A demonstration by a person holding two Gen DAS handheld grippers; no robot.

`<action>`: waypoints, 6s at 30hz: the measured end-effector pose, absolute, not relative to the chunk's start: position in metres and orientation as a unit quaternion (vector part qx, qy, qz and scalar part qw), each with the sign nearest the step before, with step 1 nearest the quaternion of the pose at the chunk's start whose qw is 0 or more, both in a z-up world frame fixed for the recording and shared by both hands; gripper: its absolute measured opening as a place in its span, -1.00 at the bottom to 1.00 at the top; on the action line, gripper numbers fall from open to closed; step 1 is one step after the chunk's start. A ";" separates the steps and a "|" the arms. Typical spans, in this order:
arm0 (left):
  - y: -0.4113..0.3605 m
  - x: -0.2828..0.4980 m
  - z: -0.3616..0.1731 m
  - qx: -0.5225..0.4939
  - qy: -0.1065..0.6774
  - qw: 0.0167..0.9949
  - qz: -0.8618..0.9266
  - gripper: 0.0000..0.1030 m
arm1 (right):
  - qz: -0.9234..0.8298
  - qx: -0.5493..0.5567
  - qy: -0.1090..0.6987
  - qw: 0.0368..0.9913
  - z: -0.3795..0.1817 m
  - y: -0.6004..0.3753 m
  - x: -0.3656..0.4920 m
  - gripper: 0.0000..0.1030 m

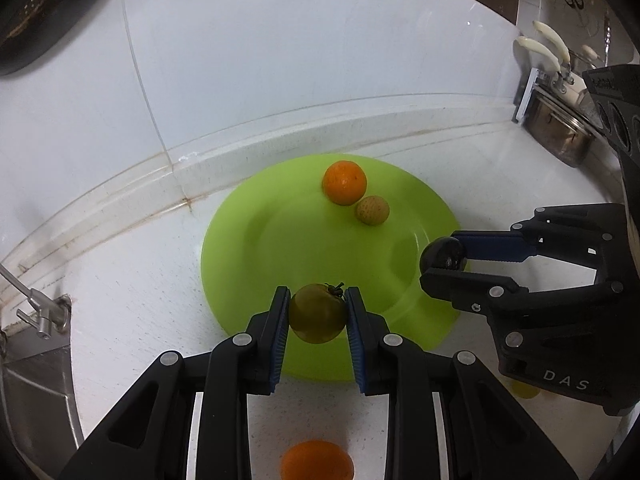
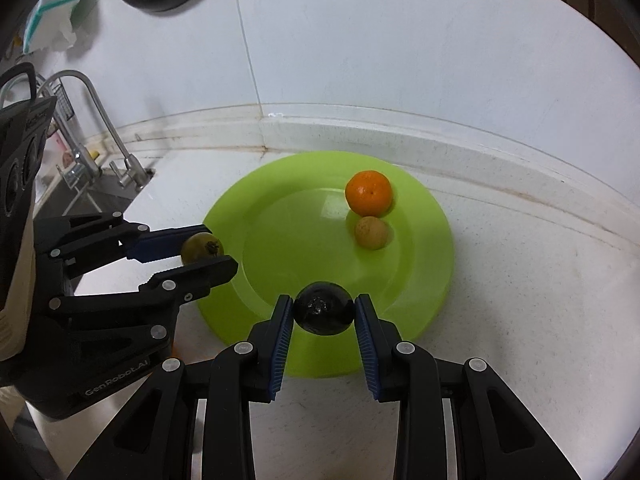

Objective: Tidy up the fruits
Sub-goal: 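Open both tools to drop the lime and plum onto the plate, then move both tools back toward the remaining fruits on the counter, then grasp the large orange with the left tool while the right tool grasps the tan round fruit, then carry the orange and the tan fruit over the green plate with both tools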

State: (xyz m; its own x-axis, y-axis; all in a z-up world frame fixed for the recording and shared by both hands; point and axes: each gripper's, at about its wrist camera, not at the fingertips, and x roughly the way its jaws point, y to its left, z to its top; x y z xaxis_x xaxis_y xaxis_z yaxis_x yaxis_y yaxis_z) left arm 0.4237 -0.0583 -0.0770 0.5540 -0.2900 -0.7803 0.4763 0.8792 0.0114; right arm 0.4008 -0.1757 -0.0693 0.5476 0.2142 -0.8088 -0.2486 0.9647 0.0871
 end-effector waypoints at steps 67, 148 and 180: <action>-0.011 0.201 -0.040 0.203 0.262 0.905 -0.267 0.43 | 0.131 -0.137 0.340 0.921 -0.015 -0.131 0.186 0.07; -0.006 0.223 -0.031 0.101 0.318 0.908 -0.254 -0.30 | 0.167 -0.049 0.347 0.921 -0.024 -0.141 0.207 -0.43; -0.017 0.286 0.023 0.096 0.285 0.930 -0.213 -0.30 | 0.133 -0.001 0.314 0.940 0.032 -0.166 0.267 -0.43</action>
